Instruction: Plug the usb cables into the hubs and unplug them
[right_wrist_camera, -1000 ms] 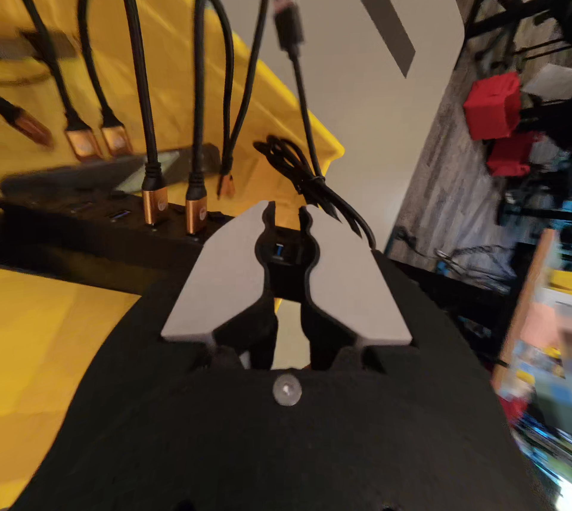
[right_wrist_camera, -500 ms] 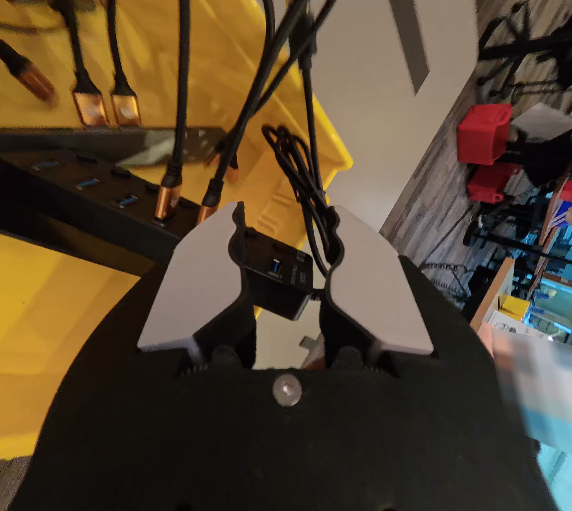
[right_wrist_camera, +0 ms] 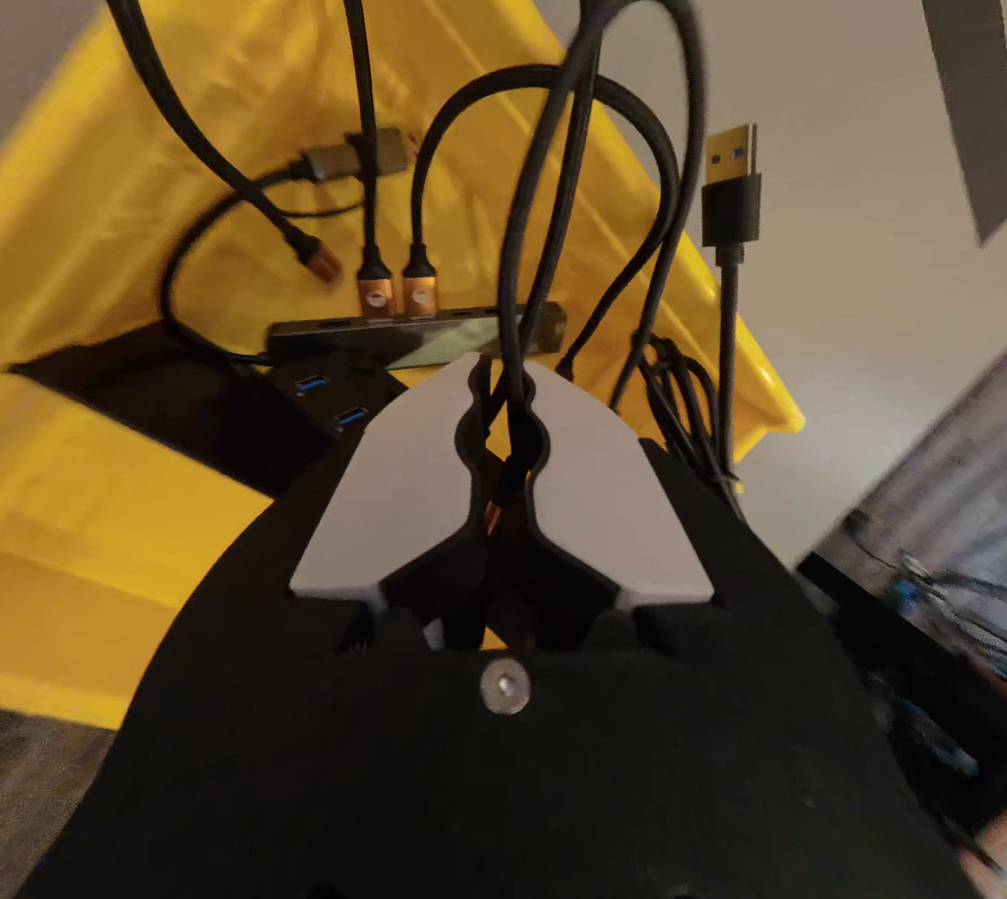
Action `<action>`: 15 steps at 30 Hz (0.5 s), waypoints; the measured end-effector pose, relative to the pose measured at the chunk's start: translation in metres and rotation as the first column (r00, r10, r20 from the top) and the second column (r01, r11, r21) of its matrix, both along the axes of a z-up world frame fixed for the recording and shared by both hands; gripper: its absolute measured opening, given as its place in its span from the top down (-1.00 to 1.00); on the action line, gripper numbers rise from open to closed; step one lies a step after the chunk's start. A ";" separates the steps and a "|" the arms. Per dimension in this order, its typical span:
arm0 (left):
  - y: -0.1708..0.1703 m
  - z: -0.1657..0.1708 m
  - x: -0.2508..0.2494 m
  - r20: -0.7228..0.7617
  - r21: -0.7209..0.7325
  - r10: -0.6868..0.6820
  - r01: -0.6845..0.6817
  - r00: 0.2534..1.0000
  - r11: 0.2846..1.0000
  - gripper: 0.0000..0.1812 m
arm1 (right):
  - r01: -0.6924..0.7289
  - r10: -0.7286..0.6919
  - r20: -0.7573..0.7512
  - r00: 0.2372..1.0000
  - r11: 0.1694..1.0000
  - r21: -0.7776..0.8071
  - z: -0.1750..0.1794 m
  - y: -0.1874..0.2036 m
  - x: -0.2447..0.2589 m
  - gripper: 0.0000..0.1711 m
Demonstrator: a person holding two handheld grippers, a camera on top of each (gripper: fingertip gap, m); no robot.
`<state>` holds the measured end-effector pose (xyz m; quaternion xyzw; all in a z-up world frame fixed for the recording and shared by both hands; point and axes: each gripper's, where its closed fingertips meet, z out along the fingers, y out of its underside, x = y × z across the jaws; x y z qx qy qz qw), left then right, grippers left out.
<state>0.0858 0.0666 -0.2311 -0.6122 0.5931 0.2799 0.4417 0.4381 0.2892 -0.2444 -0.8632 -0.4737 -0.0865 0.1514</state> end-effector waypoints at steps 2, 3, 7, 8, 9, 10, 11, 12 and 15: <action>0.001 0.000 0.000 0.005 -0.002 -0.001 0.001 1.000 1.000 0.54 | 0.011 -0.013 -0.137 0.991 1.000 -0.010 0.009 -0.001 -0.009 0.94; 0.001 -0.001 0.000 0.008 -0.004 -0.001 0.001 1.000 1.000 0.54 | 0.024 -0.030 -0.237 0.971 0.999 -0.031 0.015 -0.002 -0.016 0.96; 0.002 -0.004 0.001 0.007 -0.013 -0.001 0.001 1.000 1.000 0.54 | 0.027 -0.069 -0.488 0.870 0.995 -0.093 0.036 -0.007 -0.031 0.97; 0.002 -0.004 0.001 0.007 -0.014 -0.001 0.001 1.000 1.000 0.54 | 0.023 -0.071 -0.471 0.879 0.994 -0.106 0.031 -0.007 -0.030 0.97; 0.002 -0.004 0.002 0.008 -0.016 -0.002 0.002 1.000 1.000 0.53 | 0.022 -0.071 -0.454 0.888 0.993 -0.113 0.025 -0.006 -0.029 0.97; 0.002 -0.005 0.003 0.008 -0.018 -0.003 0.003 1.000 1.000 0.53 | 0.017 -0.076 -0.457 0.886 0.991 -0.133 0.018 -0.005 -0.031 0.97; 0.001 -0.005 0.004 0.005 -0.018 -0.004 0.004 1.000 1.000 0.53 | 0.011 -0.086 -0.470 0.878 0.987 -0.160 0.010 -0.005 -0.033 0.97; 0.001 -0.006 0.005 0.002 -0.017 -0.005 0.005 1.000 1.000 0.53 | 0.009 -0.106 -0.484 0.869 0.980 -0.198 0.002 -0.006 -0.036 0.96; 0.000 -0.006 0.005 -0.002 -0.018 -0.004 0.004 1.000 1.000 0.53 | 0.013 -0.173 -0.516 0.839 0.955 -0.298 -0.007 -0.011 -0.044 0.93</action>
